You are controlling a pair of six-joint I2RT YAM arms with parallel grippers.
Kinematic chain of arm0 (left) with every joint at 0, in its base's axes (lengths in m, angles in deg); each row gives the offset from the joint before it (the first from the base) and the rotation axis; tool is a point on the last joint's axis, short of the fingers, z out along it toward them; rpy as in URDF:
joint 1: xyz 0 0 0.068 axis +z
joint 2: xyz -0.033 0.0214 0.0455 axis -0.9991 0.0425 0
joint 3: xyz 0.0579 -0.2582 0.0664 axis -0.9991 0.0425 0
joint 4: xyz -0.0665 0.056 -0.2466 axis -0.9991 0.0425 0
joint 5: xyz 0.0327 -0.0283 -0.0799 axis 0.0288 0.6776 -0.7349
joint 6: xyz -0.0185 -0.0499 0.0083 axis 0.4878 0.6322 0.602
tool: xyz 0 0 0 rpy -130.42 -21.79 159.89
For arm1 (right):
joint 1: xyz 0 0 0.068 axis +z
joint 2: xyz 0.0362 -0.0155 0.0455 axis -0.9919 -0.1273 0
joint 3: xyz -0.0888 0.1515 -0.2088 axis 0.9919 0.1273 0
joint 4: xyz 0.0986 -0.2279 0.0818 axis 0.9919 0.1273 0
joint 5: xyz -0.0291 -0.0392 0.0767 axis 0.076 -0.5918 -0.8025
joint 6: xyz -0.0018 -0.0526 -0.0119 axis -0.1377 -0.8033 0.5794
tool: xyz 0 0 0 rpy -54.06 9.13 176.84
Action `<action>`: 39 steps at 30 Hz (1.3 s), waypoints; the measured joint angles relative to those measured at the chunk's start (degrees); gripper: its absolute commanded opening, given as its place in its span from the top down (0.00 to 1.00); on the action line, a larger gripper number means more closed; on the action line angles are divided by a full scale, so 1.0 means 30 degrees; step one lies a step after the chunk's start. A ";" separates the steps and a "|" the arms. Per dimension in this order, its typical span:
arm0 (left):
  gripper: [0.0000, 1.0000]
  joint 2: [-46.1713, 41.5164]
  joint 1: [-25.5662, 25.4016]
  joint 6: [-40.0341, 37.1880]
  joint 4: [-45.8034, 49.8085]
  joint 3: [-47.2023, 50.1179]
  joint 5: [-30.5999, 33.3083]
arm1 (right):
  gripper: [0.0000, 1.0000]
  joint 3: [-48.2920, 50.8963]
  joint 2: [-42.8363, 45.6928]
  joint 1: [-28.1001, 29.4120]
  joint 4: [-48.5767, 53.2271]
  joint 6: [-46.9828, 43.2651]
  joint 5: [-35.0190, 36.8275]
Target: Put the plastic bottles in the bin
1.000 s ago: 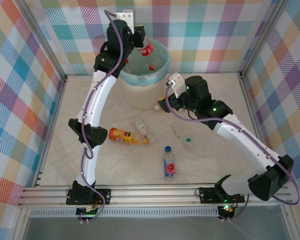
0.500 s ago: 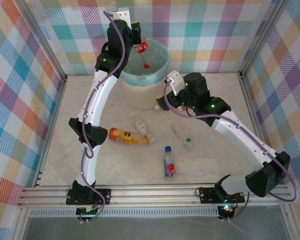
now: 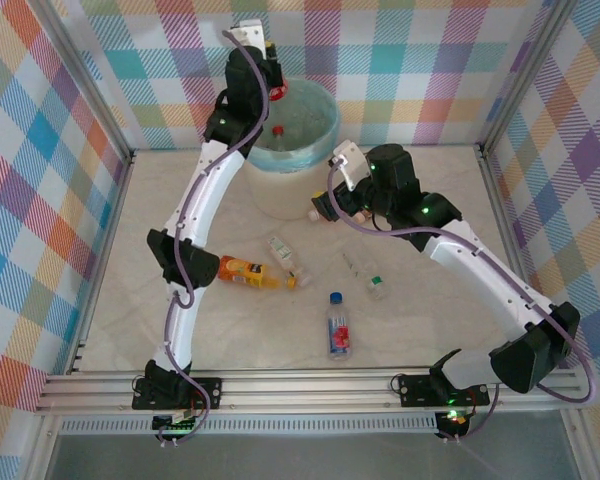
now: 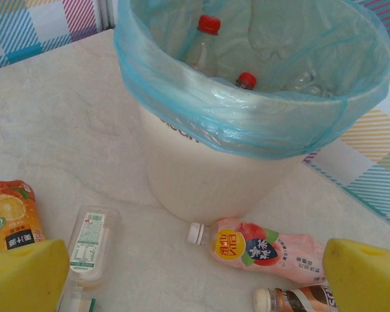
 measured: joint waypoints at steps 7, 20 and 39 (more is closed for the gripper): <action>0.84 0.1093 0.0007 -0.0685 0.0612 0.0146 -0.0029 | 0.00 -0.0226 -0.0517 0.0000 0.0138 0.0007 -0.0335; 0.40 0.1304 0.0058 -0.0765 0.1494 0.0182 -0.0546 | 0.00 -0.0401 -0.0699 0.0000 0.0510 0.0044 -0.0670; 0.91 0.2113 0.0896 0.0328 0.2608 -0.0736 -0.1501 | 0.00 -0.1268 -0.1800 0.0000 0.1129 0.0474 -0.1035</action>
